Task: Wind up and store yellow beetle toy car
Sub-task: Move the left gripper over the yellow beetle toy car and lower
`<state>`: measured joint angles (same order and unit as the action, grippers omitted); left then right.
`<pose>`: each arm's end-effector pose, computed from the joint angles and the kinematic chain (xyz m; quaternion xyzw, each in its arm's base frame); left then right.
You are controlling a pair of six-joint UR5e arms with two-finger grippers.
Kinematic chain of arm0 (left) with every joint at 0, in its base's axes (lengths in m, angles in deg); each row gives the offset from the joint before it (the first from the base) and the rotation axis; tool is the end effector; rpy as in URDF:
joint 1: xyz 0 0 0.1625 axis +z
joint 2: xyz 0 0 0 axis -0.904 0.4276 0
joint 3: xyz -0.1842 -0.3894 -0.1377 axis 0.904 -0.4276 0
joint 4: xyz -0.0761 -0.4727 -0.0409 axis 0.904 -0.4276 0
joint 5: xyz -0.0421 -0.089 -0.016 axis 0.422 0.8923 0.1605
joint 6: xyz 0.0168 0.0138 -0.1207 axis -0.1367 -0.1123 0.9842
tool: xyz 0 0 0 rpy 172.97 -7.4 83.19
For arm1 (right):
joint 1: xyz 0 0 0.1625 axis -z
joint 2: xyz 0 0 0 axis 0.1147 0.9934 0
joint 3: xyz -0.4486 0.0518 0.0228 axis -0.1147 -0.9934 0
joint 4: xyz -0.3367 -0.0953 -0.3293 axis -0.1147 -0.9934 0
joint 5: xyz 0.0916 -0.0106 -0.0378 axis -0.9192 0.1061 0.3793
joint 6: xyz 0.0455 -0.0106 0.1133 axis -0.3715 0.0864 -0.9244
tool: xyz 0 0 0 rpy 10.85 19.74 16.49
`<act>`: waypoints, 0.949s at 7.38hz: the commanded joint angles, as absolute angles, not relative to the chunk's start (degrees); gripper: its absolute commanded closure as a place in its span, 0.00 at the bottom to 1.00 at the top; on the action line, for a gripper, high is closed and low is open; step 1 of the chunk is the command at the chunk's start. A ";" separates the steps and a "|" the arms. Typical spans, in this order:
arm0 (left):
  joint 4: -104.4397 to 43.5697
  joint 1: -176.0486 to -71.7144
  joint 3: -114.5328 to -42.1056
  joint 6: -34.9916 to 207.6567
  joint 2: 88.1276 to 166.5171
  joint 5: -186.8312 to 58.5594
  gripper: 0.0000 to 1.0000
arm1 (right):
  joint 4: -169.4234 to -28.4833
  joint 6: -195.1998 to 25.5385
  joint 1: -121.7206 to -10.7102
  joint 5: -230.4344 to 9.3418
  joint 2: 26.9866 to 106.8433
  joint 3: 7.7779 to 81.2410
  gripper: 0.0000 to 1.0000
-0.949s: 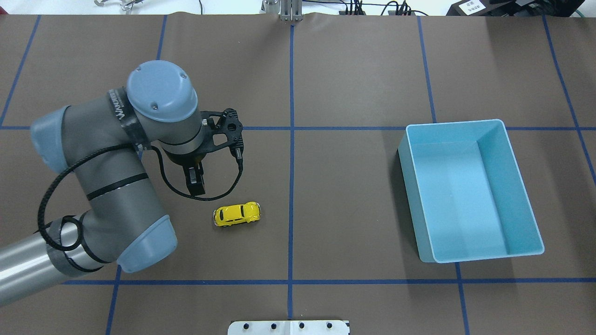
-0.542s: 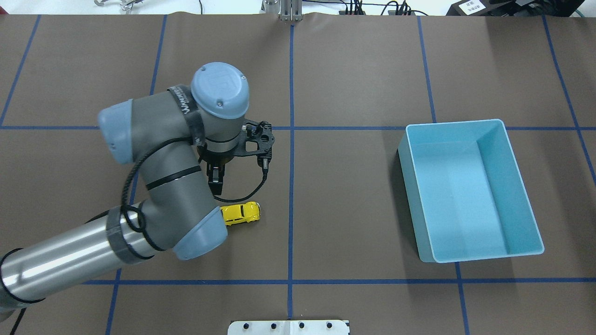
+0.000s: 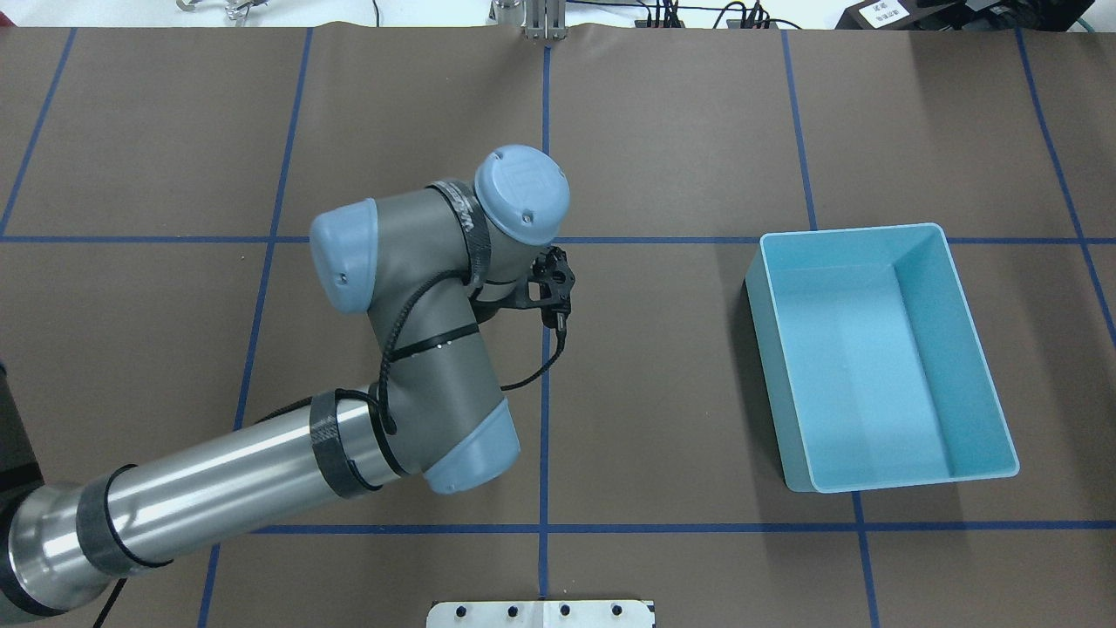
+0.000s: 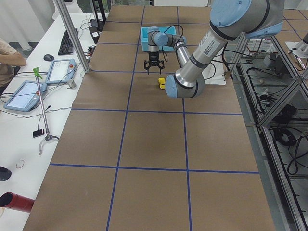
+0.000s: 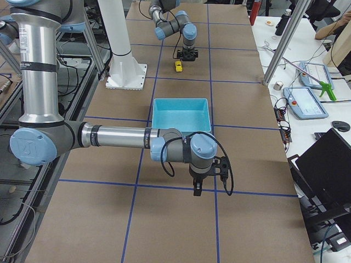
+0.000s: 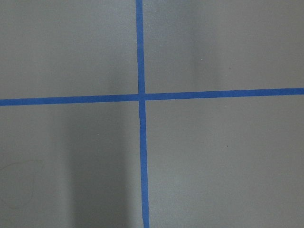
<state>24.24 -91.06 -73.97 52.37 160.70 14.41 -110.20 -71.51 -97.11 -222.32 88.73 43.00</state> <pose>0.6643 -0.4543 0.1599 0.1370 0.1492 0.6600 0.7235 0.0520 -0.5507 0.7001 0.0055 -0.3812 0.0239 0.9242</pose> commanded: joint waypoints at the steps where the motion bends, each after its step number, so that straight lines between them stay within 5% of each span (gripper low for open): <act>1: 24.41 -88.24 -73.83 56.04 160.47 11.63 0.00 | -110.27 -71.49 -97.11 -222.44 88.78 43.01 0.00; 7: 21.86 -86.57 -71.90 58.33 159.67 11.80 0.08 | -110.36 -71.49 -97.11 -222.61 88.78 43.01 0.00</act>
